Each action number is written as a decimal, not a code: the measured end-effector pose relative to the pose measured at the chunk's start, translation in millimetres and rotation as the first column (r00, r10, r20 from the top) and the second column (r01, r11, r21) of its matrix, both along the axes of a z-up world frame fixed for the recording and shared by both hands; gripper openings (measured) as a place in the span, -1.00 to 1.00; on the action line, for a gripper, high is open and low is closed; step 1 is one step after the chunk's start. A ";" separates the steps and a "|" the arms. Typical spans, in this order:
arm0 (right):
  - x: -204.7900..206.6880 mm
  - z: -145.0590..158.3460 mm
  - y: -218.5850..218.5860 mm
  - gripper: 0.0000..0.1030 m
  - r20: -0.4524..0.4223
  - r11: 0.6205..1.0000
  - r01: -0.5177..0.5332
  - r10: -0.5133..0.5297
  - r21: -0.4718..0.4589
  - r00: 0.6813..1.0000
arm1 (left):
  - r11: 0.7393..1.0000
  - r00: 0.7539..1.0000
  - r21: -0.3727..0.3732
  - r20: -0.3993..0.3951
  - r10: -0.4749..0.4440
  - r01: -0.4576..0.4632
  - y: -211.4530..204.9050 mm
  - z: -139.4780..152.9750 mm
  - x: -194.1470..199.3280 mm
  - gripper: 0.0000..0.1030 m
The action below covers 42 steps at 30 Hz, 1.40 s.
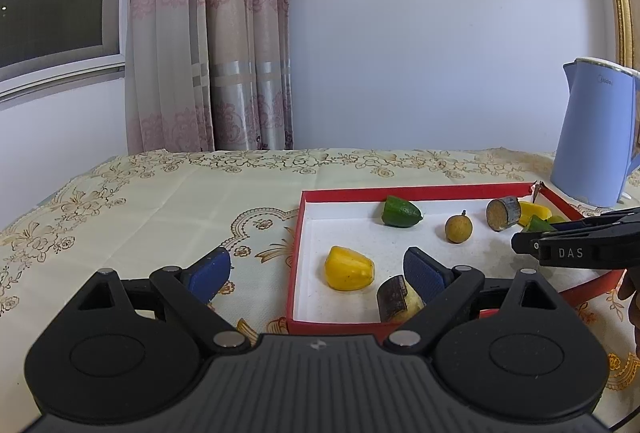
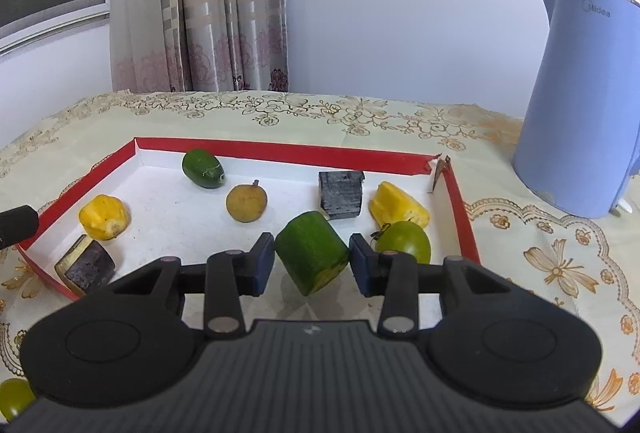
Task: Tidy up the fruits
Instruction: 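Lower the green cucumber chunk into the tray and open the right tool, then move the left tool to the green round fruit on the table and close on it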
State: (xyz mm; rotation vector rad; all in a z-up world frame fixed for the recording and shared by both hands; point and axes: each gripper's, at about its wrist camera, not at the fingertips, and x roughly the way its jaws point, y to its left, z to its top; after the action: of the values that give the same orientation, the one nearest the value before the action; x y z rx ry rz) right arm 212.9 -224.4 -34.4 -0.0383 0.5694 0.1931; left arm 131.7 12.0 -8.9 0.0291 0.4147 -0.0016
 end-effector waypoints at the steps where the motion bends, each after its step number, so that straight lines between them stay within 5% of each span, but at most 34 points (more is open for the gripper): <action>1: -0.6 -0.2 1.1 -0.25 -0.003 1.000 -0.011 0.011 -0.005 1.000 | 1.000 1.000 -0.002 -0.001 0.000 0.000 0.1 -0.1 0.1 0.83; 12: -2.8 2.8 3.4 -0.07 0.011 1.000 -0.014 0.015 -0.019 1.000 | 1.000 1.000 -0.003 -0.005 -0.001 0.001 0.2 -0.5 0.6 0.83; 17: -10.2 9.2 8.0 0.26 0.056 0.999 -0.028 0.029 -0.030 0.998 | 1.000 1.000 -0.011 -0.008 -0.001 0.001 0.9 -0.7 0.5 0.83; 22: -12.3 11.3 9.2 0.28 0.058 0.999 -0.036 0.037 -0.021 0.998 | 1.000 1.000 -0.019 -0.020 -0.001 0.001 2.2 -1.0 2.3 0.83; 32: -73.2 74.1 2.3 0.49 0.225 0.998 -0.056 0.048 0.030 0.973 | 0.998 0.999 -0.061 -0.038 -0.005 0.003 5.5 1.7 2.8 0.83; 37: -128.0 72.8 0.2 0.53 0.263 0.996 -0.074 0.082 -0.038 0.961 | 0.974 0.979 -0.156 -0.096 -0.182 0.166 14.8 10.0 -20.3 0.83; 42: -146.5 41.3 -9.5 0.67 0.240 0.998 -0.035 0.019 0.060 0.971 | 0.958 0.950 -0.103 -0.139 -0.281 0.268 11.1 -4.1 -59.7 0.83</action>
State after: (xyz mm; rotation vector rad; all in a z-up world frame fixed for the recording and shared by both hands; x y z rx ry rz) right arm 66.4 -233.8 6.8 -0.0067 0.3213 0.2297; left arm 72.0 23.1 -13.0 0.0045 0.5611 -0.2983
